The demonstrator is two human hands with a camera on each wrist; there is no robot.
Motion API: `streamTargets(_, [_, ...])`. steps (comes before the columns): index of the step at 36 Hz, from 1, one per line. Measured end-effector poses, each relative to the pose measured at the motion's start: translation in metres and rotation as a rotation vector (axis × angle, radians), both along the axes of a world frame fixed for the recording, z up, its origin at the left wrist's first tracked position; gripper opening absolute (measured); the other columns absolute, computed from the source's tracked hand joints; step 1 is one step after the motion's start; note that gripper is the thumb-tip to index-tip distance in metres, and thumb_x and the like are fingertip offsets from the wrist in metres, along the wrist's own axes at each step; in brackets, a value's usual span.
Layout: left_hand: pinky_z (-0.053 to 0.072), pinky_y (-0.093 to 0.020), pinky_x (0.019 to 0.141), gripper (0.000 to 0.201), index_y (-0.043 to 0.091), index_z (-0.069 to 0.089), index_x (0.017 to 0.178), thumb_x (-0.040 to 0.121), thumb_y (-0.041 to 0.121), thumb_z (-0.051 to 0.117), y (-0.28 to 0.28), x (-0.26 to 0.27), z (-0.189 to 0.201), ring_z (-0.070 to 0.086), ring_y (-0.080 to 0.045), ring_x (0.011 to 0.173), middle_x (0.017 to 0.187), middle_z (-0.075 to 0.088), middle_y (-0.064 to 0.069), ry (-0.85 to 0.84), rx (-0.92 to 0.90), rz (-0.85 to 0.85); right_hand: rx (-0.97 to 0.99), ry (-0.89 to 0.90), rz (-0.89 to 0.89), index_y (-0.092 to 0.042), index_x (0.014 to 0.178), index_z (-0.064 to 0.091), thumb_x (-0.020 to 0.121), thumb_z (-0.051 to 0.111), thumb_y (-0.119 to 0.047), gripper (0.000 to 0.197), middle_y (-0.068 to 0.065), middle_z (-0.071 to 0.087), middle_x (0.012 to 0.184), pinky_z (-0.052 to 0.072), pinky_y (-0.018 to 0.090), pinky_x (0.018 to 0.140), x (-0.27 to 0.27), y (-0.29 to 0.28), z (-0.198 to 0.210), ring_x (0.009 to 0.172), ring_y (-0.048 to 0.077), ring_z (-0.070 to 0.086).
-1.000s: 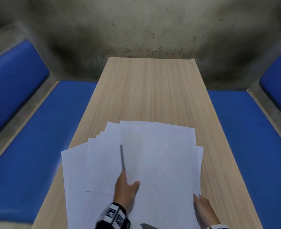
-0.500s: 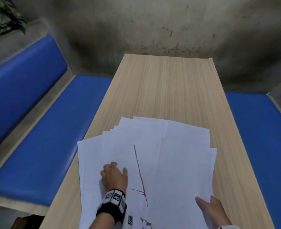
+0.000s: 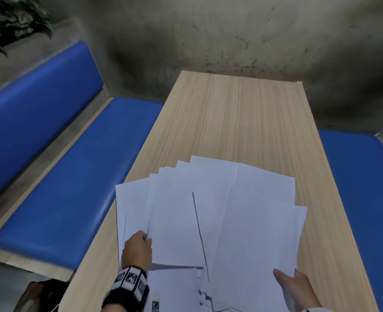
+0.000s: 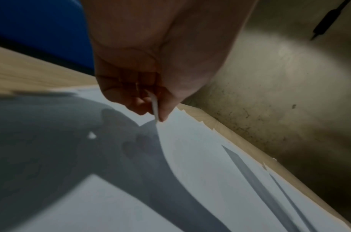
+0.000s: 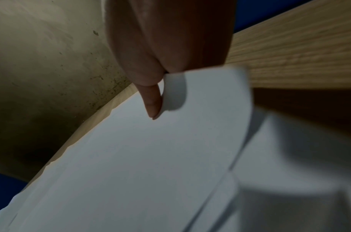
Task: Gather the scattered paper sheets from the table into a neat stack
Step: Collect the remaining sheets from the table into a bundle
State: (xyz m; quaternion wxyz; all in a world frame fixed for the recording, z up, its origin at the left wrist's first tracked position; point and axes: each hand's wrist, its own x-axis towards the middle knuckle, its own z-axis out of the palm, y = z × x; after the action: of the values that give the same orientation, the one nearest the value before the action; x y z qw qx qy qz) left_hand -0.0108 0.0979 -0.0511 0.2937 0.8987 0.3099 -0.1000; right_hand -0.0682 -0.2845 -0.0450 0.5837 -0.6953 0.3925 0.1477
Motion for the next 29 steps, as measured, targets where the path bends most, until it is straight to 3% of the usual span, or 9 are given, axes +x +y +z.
streamTargets(3, [0.044,-0.028,0.060,0.017,0.011,0.062,0.082,0.095,0.018,0.052,0.011,-0.025,0.003,0.056,-0.021,0.074,0.088,0.062,-0.005,0.066,0.081,0.028,-0.013,-0.005,0.009,-0.002,0.093,0.061,0.086,0.062,0.002,0.008,0.009,0.065,0.085,0.043,0.037,0.088,0.000,-0.002,-0.002,0.080,0.027,0.059])
streamTargets(7, [0.049,-0.033,0.079,0.011,0.015,0.065,0.089,0.091,0.016,0.055,0.021,-0.042,-0.001,0.047,-0.021,0.091,0.112,0.052,-0.006,0.125,0.145,0.045,-0.009,-0.002,0.017,-0.001,0.099,0.061,0.086,0.063,0.000,0.014,0.018,0.065,0.097,0.044,0.039,0.091,-0.001,-0.004,-0.009,0.088,0.031,0.060])
streamTargets(12, [0.050,-0.034,0.081,0.007,0.014,0.064,0.090,0.086,0.010,0.060,0.021,-0.045,-0.003,0.052,-0.021,0.094,0.118,0.057,-0.003,0.052,0.158,0.009,-0.005,0.017,0.012,-0.002,0.098,0.064,0.084,0.066,-0.003,0.014,0.021,0.068,0.104,0.046,0.044,0.095,-0.002,-0.006,-0.016,0.096,0.035,0.064])
streamTargets(15, [0.049,-0.036,0.081,0.019,0.014,0.060,0.103,0.085,0.008,0.063,0.016,-0.041,0.001,0.053,-0.023,0.097,0.117,0.062,-0.004,-0.032,0.139,0.015,-0.002,0.011,-0.019,0.000,0.097,0.062,0.085,0.063,0.001,0.012,0.019,0.066,0.102,0.044,0.040,0.093,-0.001,-0.004,-0.014,0.093,0.033,0.061])
streamTargets(20, [0.052,-0.041,0.074,0.063,0.014,0.034,0.131,0.082,0.014,0.074,0.007,-0.027,0.010,0.064,-0.041,0.098,0.116,0.064,-0.024,-0.129,-0.054,0.177,0.009,0.000,-0.053,0.005,0.108,0.060,0.086,0.061,0.003,0.022,0.020,0.062,0.101,0.042,0.039,0.090,0.000,-0.003,-0.015,0.091,0.032,0.057])
streamTargets(22, [0.053,-0.039,0.071,0.055,0.011,0.043,0.126,0.082,0.018,0.075,0.009,-0.021,0.011,0.065,-0.039,0.092,0.109,0.066,-0.023,-0.105,-0.093,0.210,0.013,-0.002,-0.058,0.004,0.108,0.061,0.085,0.063,0.001,0.023,0.021,0.064,0.104,0.043,0.040,0.091,-0.001,-0.002,-0.014,0.091,0.033,0.059])
streamTargets(24, [0.058,-0.038,0.068,0.027,0.006,0.060,0.102,0.083,0.020,0.072,0.012,-0.015,0.010,0.066,-0.034,0.079,0.096,0.071,-0.016,-0.117,-0.101,0.164,0.025,0.005,-0.058,0.001,0.104,0.060,0.085,0.063,0.002,0.019,0.022,0.064,0.108,0.044,0.041,0.092,-0.001,-0.002,-0.013,0.092,0.034,0.059])
streamTargets(26, [0.060,-0.038,0.066,0.014,0.006,0.067,0.087,0.085,0.020,0.069,0.016,-0.009,0.007,0.066,-0.029,0.072,0.086,0.072,-0.012,-0.166,-0.122,0.111,0.053,0.005,-0.075,0.003,0.108,0.058,0.087,0.059,0.007,0.022,0.021,0.062,0.105,0.042,0.040,0.090,-0.001,-0.002,-0.014,0.087,0.032,0.058])
streamTargets(29, [0.060,-0.043,0.073,0.016,0.008,0.069,0.090,0.089,0.023,0.064,0.022,0.003,0.003,0.068,-0.030,0.077,0.088,0.072,-0.011,-0.233,-0.185,0.079,0.063,0.001,-0.087,0.013,0.117,0.057,0.086,0.059,0.007,0.031,0.023,0.062,0.103,0.042,0.040,0.088,0.000,-0.001,-0.013,0.083,0.030,0.059])
